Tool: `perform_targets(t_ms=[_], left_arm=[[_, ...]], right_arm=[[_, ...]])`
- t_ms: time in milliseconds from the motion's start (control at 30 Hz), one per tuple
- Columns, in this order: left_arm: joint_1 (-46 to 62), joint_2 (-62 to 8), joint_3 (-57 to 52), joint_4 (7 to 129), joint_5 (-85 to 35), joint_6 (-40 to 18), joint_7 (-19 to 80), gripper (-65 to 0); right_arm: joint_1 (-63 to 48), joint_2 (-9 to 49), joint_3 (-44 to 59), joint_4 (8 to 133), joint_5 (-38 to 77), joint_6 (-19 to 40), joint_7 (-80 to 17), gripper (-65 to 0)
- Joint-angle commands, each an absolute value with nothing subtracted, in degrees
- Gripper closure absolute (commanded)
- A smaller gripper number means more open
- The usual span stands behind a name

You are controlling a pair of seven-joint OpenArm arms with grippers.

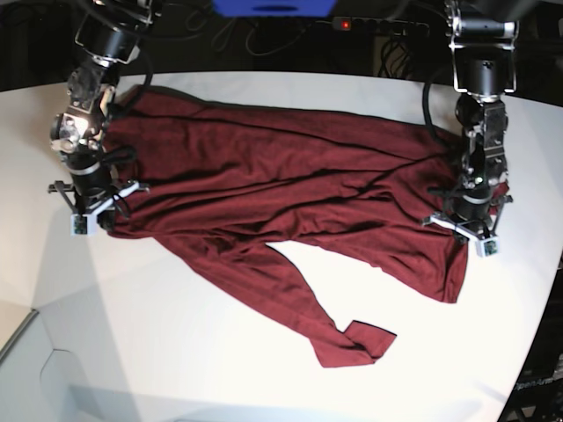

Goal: Layout the t-shirt on the table in an organized manner, then fold the t-shirt properly
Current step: 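Grasp the shirt edge with the left gripper near the right gripper's edge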

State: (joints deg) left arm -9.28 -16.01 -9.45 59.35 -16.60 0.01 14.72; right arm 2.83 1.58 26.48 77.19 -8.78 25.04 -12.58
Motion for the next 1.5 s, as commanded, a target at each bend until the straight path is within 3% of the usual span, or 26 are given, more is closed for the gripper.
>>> perform_targets(t_ms=[0, 333, 867, 933, 1133, 1467], left_arm=[[-10.59, -16.75, -9.8, 60.62, -16.75, 0.31, 12.88, -0.3], [-10.24, -15.34, -14.29, 67.74, -16.66, 0.48, 13.23, -0.1], [-8.57, -14.81, -17.1, 67.03, -16.31, 0.13, 13.32, -0.9], [-7.69, -14.81, -17.1, 67.03, -16.31, 0.13, 13.32, -3.8], [-5.49, -14.81, -17.27, 67.47, -16.31, 0.13, 13.32, -21.9], [-5.76, -14.99, -17.36, 67.12, -16.31, 0.13, 12.97, -23.5]], right_arm=[[3.65, 2.15, 26.59, 78.02, -8.22, 24.84, -10.95, 0.0], [3.91, 2.33, 26.59, 78.02, -8.22, 24.84, -10.95, 0.0], [4.09, 2.15, 26.59, 78.02, -8.22, 24.84, -10.95, 0.0], [4.09, 2.15, 26.59, 78.02, -8.22, 24.84, -10.95, 0.0], [4.09, 2.15, 26.59, 78.11, -8.22, 24.84, -10.95, 0.0], [3.82, 2.07, 26.59, 78.11, -8.22, 24.84, -10.95, 0.0]])
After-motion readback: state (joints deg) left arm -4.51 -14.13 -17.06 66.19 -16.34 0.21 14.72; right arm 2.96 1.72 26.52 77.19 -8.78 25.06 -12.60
